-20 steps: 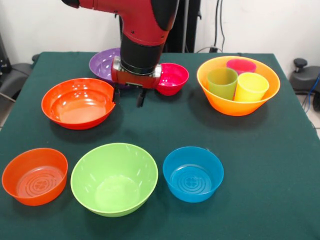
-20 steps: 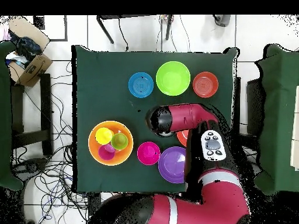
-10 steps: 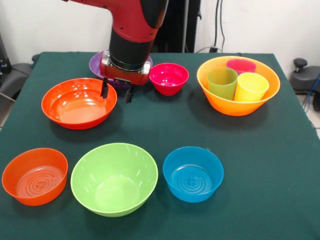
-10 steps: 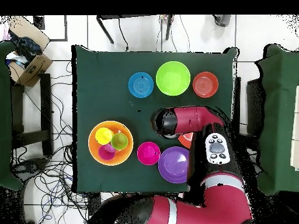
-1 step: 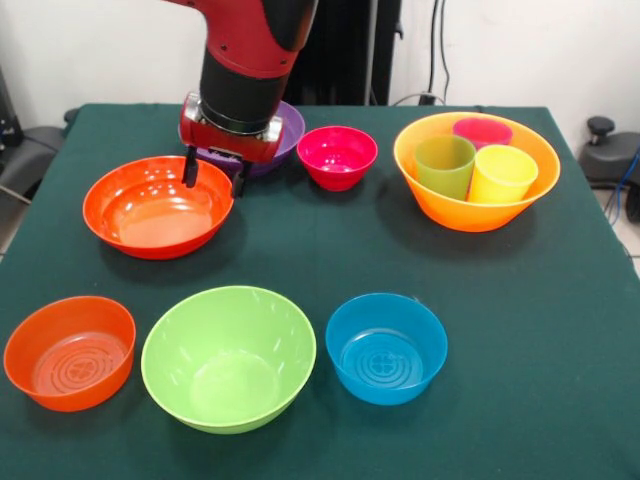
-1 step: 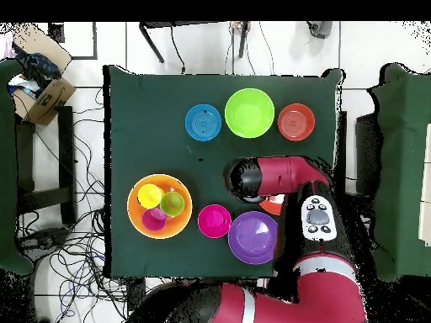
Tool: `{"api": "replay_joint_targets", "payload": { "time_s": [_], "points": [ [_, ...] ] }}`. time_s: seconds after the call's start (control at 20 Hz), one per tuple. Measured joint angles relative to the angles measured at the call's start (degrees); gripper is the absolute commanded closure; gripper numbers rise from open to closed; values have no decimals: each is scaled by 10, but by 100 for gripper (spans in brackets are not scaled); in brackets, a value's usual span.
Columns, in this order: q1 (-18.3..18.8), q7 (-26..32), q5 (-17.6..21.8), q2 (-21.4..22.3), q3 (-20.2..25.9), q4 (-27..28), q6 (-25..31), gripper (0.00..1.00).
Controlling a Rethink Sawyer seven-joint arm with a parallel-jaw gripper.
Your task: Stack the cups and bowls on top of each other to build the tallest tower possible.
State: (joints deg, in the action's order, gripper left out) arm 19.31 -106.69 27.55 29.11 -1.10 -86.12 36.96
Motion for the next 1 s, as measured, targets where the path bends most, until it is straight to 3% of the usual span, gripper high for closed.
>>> {"api": "replay_joint_targets", "payload": {
  "time_s": [1.0],
  "points": [
    [0,0,0,-36,-14,0,-1,0]
  ]
}}
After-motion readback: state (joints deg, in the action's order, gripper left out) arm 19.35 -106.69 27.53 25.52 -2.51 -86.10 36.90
